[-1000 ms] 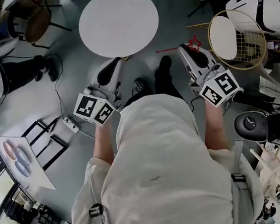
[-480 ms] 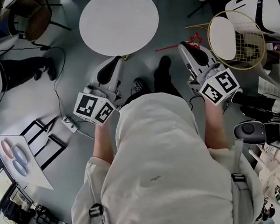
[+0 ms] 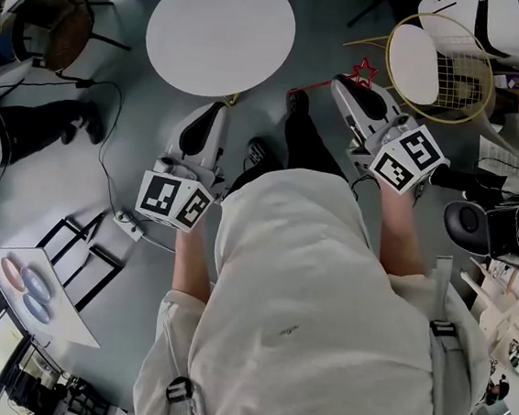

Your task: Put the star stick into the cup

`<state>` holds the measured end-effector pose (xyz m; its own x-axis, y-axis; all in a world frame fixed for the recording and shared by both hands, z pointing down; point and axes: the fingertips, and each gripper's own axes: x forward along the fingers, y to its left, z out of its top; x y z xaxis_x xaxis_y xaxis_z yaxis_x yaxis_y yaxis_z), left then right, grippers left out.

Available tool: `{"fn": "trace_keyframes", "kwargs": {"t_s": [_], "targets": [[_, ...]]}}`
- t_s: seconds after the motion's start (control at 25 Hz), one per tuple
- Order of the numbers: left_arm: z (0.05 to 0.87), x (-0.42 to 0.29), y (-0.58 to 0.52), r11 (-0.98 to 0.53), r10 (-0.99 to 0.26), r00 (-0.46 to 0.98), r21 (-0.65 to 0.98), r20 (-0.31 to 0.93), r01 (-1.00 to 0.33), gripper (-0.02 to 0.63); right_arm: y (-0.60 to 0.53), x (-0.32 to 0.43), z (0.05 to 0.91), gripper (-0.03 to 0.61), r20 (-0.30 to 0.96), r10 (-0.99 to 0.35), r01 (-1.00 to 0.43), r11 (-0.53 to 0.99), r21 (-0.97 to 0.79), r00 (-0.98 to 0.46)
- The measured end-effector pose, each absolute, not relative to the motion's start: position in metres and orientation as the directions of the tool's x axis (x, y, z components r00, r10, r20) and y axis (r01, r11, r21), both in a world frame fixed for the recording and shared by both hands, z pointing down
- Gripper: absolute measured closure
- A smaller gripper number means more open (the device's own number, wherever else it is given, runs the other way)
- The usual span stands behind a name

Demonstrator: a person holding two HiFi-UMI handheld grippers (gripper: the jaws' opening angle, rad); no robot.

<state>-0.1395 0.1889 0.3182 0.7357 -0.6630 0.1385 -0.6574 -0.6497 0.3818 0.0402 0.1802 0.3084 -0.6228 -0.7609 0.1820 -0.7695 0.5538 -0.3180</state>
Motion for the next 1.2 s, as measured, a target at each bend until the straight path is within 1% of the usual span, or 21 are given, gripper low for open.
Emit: {"fn": "trace_keyframes", "kwargs": {"t_s": [0.44,0.84,1.2], "targets": [[0.318,-0.129,0.171,-0.614,-0.698,0.7,0.374,0.155,-0.695,0.597,0.15,0.048,0.311,0.555,0.167,-0.73,-0.734,0.589,-0.338,-0.662],[0.319,-0.127,0.121,-0.506,-0.782,0.595,0.366,0.186,-0.781,0.597,0.07,0.055,0.315,0.555,0.155,-0.652,-0.657,0.661,-0.362,-0.742],[0.321,-0.126,0.071,-0.458,-0.804,0.554,0.37,0.215,-0.808,0.597,-0.001,0.043,0.315,0.555,0.17,-0.602,-0.617,0.696,-0.367,-0.78]]}}
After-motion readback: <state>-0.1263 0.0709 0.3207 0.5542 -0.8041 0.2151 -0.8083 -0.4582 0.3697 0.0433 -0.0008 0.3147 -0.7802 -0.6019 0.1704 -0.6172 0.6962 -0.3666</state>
